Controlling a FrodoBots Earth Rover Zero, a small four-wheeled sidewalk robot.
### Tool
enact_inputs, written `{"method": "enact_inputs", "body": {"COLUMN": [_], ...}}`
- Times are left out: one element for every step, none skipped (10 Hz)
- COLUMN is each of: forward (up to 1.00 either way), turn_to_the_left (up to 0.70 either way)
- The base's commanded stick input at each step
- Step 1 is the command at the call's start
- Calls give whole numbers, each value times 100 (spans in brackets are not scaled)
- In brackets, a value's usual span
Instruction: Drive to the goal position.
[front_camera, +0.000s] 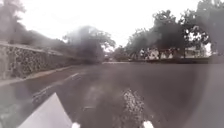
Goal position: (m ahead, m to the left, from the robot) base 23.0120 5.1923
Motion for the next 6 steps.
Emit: {"method": "enact_inputs", "body": {"forward": [100,100,100,100,100,100], "turn_to_the_left": [-19,-18,-5,-12,0,0]}}
